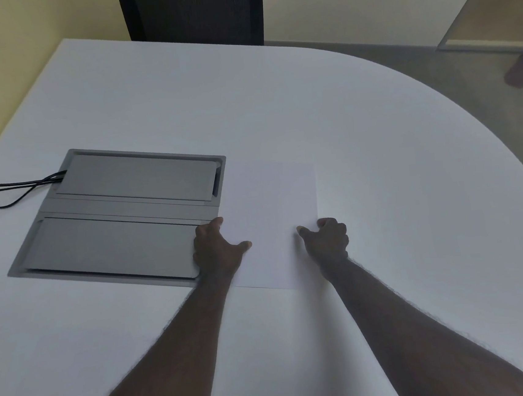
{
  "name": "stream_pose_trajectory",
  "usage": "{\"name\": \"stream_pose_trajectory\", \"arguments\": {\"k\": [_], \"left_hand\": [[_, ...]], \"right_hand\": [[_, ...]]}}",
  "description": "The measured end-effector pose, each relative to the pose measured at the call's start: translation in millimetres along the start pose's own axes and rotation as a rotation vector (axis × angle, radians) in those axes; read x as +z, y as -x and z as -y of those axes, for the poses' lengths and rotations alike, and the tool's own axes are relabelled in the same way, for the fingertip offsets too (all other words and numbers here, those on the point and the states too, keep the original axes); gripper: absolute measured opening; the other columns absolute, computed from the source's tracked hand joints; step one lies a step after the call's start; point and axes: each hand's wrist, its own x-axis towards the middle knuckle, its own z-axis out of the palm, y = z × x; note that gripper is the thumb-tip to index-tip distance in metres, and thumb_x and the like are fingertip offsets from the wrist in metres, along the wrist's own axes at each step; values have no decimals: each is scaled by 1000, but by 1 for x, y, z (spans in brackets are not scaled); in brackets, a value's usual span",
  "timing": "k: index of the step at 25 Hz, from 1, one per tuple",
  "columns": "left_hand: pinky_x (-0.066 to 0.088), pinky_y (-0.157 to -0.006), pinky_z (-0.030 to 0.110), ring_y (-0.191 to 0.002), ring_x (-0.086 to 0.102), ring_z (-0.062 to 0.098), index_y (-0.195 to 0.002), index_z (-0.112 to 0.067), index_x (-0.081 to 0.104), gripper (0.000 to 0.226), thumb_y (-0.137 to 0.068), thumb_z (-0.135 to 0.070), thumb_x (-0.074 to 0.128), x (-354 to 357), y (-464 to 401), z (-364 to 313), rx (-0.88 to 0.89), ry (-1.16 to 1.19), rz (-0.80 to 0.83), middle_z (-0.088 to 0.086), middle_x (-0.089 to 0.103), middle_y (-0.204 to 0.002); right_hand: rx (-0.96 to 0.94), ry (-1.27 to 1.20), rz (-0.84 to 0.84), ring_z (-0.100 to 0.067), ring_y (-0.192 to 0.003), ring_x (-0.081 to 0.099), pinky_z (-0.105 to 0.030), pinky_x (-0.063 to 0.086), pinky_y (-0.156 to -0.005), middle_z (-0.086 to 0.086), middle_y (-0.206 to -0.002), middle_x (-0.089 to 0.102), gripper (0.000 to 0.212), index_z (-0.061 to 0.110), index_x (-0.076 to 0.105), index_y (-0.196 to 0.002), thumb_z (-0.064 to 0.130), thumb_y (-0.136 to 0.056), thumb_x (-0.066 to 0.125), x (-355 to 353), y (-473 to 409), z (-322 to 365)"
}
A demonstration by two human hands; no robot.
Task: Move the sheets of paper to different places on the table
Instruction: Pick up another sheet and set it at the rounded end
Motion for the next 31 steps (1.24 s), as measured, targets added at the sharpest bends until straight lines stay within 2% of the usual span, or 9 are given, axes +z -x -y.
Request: {"name": "stream_pose_trajectory", "arguments": {"k": [5,8,11,14,17,22,26,28,31], "left_hand": [[44,-98,43,-125,48,26,-135,-23,50,81,-64,-39,86,0,0,1,4,13,-4,6,47,-133],[44,-98,43,-126,47,25,-136,-23,49,81,-65,-41,85,0,0,1,7,7,-1,5,46,-134],[43,-98,42,-125,47,26,-137,-23,49,82,-65,-41,85,1,0,2,10,12,1,5,46,-134],[43,-97,42,-124,47,26,-137,-23,49,82,-65,-41,84,1,0,2,4,22,7,5,46,-133],[43,-98,43,-123,48,26,-138,-22,48,79,-68,-40,82,0,-2,3,-4,38,14,5,47,-132],[43,-99,43,-120,52,31,-136,-14,52,54,-87,-31,66,-1,-6,0,-24,144,-37,12,51,-132],[46,-94,41,-108,58,36,-116,-9,66,29,-93,-25,56,-7,-7,-5,-40,274,-67,14,65,-113],[48,-89,45,-100,60,37,-106,-8,68,26,-95,-25,53,-11,-2,-7,-41,324,-76,14,70,-101],[49,-87,46,-97,60,37,-102,-7,68,25,-96,-25,52,-17,10,-11,-28,361,-98,15,69,-98]], "right_hand": [[-42,-122,-39,-30,-113,56,-51,49,-96,-6,-123,54,45,15,54,-121,33,-82,69,3,-3,-3],[-68,-225,-69,-26,-101,61,-41,50,-90,1,-102,61,32,13,55,-114,25,-86,64,4,-6,-6],[-81,-283,-87,-20,-90,58,-34,48,-85,12,-83,56,25,11,58,-113,16,-88,58,4,-9,-8],[-134,-207,-73,-21,-85,55,-32,45,-81,7,-82,57,10,15,61,-93,8,-88,55,3,-13,-7],[-151,-234,-56,-21,-79,51,-29,41,-76,5,-78,56,11,15,59,-83,7,-88,55,-1,-14,-9],[-160,-371,12,-19,-73,52,-29,43,-70,3,-76,59,13,11,69,-90,8,-90,56,-11,-11,-18],[-163,-465,41,-16,-76,57,-30,47,-78,4,-80,63,16,13,70,-98,9,-91,57,-18,-6,-22],[-169,-476,40,-16,-77,58,-31,48,-79,3,-86,67,17,12,71,-102,10,-92,57,-22,-1,-22],[-180,-487,29,-18,-77,60,-32,49,-77,-2,-91,69,17,13,71,-100,11,-92,56,-30,7,-19]]}}
